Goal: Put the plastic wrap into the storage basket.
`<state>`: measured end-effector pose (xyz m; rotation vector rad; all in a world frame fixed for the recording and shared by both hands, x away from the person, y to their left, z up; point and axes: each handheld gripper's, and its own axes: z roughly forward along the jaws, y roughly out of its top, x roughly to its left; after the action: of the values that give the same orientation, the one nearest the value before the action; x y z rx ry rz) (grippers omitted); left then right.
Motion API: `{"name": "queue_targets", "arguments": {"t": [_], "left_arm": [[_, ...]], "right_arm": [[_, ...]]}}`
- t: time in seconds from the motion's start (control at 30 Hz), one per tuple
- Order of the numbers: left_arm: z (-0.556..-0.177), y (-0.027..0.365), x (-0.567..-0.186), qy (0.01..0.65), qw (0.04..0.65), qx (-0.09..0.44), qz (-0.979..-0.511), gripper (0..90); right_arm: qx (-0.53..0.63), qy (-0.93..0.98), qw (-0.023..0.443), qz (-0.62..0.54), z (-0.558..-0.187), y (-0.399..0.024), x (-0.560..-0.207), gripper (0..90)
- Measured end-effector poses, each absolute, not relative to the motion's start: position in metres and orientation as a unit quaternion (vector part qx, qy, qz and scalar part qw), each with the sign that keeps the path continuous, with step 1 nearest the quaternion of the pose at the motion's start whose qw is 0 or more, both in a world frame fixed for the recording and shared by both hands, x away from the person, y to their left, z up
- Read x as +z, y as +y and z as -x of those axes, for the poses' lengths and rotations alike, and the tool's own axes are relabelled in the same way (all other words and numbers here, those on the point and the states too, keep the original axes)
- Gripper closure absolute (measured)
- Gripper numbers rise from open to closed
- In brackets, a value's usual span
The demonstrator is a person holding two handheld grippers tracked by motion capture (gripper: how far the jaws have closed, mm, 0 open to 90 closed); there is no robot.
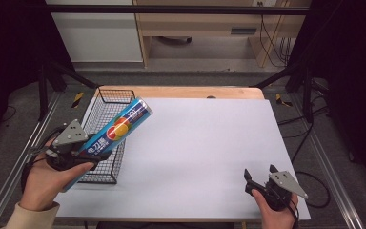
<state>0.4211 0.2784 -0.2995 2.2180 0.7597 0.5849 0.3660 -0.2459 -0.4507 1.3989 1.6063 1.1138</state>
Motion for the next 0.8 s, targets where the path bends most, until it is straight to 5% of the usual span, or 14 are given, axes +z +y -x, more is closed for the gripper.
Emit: {"name": "queue_targets", "arguments": {"t": [0.8], "left_arm": [[-0.424, 0.305, -0.325, 0.343, 0.347, 0.213, -0.847, 32.0]], "right_arm": [[0.434, 0.631, 0.357, -0.534, -0.370, -0.244, -0.451, 8.3]]}}
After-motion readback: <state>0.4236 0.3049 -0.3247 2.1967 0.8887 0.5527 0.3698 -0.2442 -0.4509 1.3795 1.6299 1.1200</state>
